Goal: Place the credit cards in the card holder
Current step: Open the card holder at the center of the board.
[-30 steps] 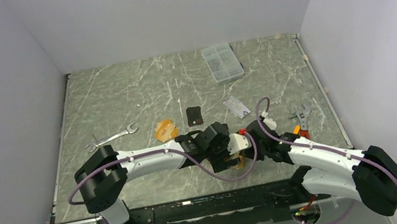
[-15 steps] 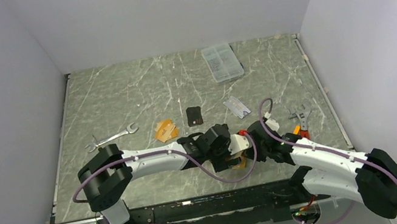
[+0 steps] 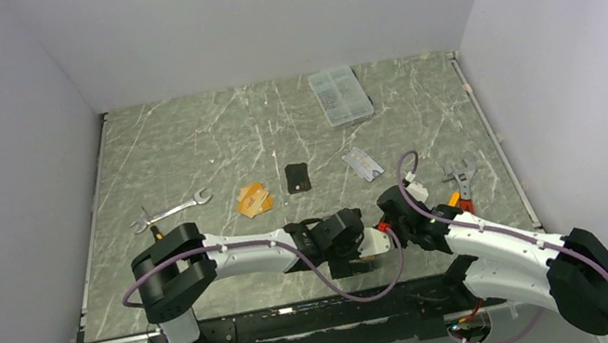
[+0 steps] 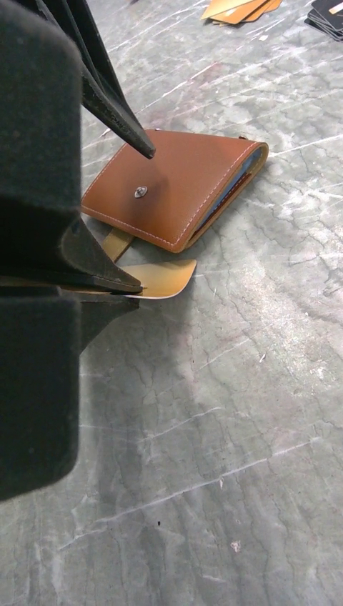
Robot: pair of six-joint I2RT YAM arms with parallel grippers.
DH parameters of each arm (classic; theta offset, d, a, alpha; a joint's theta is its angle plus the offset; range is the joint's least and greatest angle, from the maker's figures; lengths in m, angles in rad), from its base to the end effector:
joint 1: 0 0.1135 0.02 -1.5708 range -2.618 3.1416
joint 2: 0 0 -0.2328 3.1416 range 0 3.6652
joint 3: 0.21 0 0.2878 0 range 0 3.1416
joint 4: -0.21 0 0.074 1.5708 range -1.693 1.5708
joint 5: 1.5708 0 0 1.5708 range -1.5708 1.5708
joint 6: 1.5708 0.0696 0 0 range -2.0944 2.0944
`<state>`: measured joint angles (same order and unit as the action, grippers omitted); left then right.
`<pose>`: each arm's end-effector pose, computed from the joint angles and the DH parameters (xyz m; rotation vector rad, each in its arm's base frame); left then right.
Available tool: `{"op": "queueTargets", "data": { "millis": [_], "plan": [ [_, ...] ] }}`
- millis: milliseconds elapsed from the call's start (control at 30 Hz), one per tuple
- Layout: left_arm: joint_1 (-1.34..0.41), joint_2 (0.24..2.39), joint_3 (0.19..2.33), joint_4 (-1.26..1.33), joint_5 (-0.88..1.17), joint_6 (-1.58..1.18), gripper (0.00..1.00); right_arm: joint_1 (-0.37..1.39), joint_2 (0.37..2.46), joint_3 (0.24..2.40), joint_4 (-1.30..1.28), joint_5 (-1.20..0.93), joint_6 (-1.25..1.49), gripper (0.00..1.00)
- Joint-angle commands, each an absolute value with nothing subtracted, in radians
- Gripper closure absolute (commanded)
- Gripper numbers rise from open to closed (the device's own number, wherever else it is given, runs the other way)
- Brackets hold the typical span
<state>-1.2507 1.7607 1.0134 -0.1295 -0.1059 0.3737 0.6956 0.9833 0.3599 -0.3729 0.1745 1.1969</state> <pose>0.1337 -0.3800 0.0847 1.7515 1.7249 -0.2595 0.1858 0.1394 0.0720 0.7167 2.5257 0.4947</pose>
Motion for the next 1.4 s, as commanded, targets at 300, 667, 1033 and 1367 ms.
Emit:
{"op": "queueTargets", "data": {
  "millis": [300, 667, 1033, 1367],
  "plan": [
    [-1.240, 1.680, 0.940, -0.084, -0.244, 0.484, 0.27, 0.701, 1.022, 0.314, -0.511, 0.220, 1.191, 1.00],
    [-1.180, 1.655, 1.024, -0.137, -0.206, 0.447, 0.36, 0.701, 1.029, 0.318, -0.511, 0.221, 1.189, 1.00],
    [-1.120, 1.676, 1.087, -0.164, -0.155, 0.394, 0.38, 0.700, 1.026, 0.311, -0.502, 0.221, 1.186, 1.00],
    [-1.070, 1.707, 1.155, -0.144, -0.141, 0.387, 0.47, 0.701, 1.012, 0.298, -0.492, 0.214, 1.188, 1.00]
  ]
}}
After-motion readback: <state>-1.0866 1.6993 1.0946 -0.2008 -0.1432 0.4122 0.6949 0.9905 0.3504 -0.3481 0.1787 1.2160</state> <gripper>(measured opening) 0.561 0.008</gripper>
